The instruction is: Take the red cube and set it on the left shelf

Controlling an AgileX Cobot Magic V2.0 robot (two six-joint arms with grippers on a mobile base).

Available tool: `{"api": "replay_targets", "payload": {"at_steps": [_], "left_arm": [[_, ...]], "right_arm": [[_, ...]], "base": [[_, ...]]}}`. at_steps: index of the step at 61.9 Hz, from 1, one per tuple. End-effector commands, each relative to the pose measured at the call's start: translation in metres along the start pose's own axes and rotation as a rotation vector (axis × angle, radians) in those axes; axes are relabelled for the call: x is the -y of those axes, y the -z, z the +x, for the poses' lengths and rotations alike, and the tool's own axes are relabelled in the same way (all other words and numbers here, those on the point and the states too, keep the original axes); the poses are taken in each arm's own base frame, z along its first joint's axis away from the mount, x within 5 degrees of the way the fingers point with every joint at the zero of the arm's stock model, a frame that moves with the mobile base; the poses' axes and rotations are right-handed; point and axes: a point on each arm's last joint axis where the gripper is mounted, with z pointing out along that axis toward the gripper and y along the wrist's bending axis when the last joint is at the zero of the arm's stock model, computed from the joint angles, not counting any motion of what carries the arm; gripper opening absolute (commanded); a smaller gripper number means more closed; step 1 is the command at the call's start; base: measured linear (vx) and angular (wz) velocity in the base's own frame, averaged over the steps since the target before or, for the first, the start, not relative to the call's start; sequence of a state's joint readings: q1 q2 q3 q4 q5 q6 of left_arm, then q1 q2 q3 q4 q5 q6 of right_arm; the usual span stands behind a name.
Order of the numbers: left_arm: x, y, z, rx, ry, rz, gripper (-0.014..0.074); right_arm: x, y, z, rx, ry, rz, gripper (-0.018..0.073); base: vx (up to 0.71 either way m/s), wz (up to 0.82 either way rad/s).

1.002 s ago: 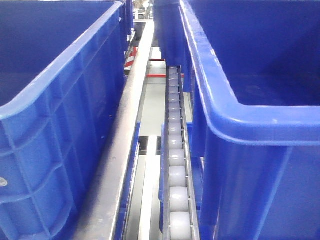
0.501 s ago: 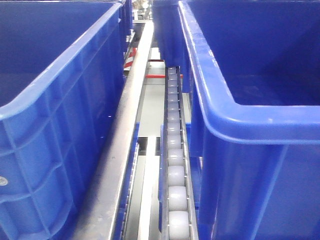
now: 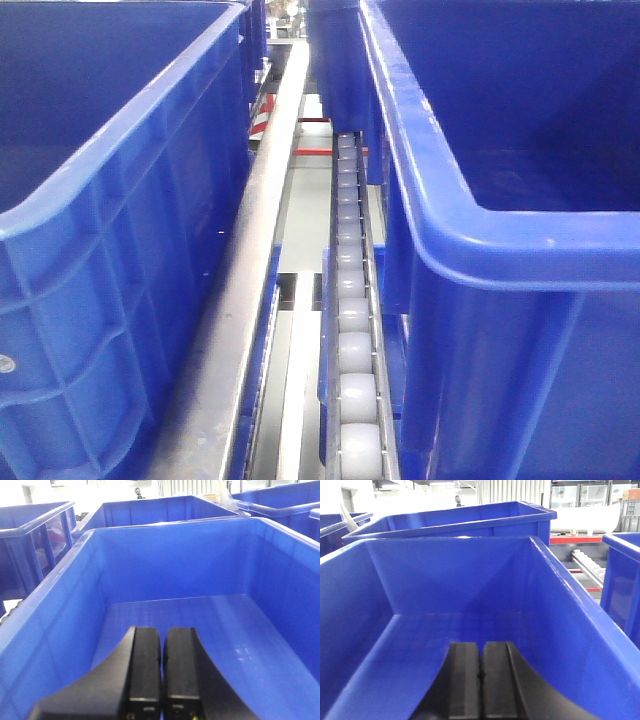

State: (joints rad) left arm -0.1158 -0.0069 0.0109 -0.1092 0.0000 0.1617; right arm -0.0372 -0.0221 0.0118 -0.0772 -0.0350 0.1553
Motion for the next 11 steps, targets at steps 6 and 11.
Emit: {"api": "replay_targets", "payload": {"at_steps": [6,11], "left_arm": [[-0.0006,-0.0009,0.0005,0.053,0.011,-0.008,0.0106],[-0.0006,-0.0009,0.0005,0.053,0.011,-0.008,0.0106]], "right_arm": [[-0.0003,0.0006,-0.0033,0.018,0.011,-0.001,0.0047],[-0.0003,0.0006,-0.0033,0.018,0.011,-0.001,0.0047]], "base": [[0.00,0.00],[0.00,0.00]]}}
